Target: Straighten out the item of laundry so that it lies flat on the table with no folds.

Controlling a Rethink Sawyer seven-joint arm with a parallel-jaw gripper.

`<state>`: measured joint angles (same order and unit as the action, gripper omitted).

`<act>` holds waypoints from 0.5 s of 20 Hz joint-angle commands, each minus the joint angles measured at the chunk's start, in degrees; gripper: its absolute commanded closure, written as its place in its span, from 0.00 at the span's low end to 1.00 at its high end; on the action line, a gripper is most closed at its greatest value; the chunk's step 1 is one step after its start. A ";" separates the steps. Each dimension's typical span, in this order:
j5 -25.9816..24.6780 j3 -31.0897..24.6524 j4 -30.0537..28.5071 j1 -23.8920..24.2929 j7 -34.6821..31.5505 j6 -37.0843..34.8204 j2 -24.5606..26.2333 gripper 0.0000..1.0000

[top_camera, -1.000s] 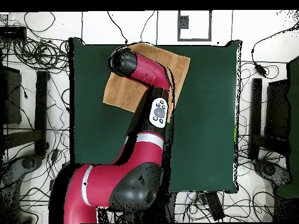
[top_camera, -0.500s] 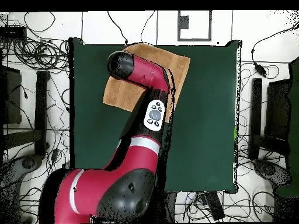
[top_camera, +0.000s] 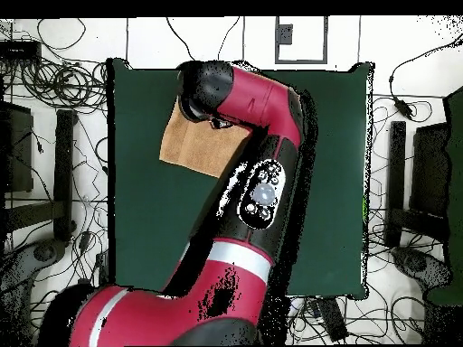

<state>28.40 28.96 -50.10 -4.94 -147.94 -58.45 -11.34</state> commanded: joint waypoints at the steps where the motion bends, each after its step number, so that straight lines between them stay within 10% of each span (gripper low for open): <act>1: -4.48 0.27 -4.59 2.38 -0.96 -10.61 -8.70 0.00; 10: -8.75 -3.97 -9.98 5.78 5.29 -6.32 -14.32 0.00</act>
<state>23.28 29.73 -50.48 0.52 -147.94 -63.00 -22.52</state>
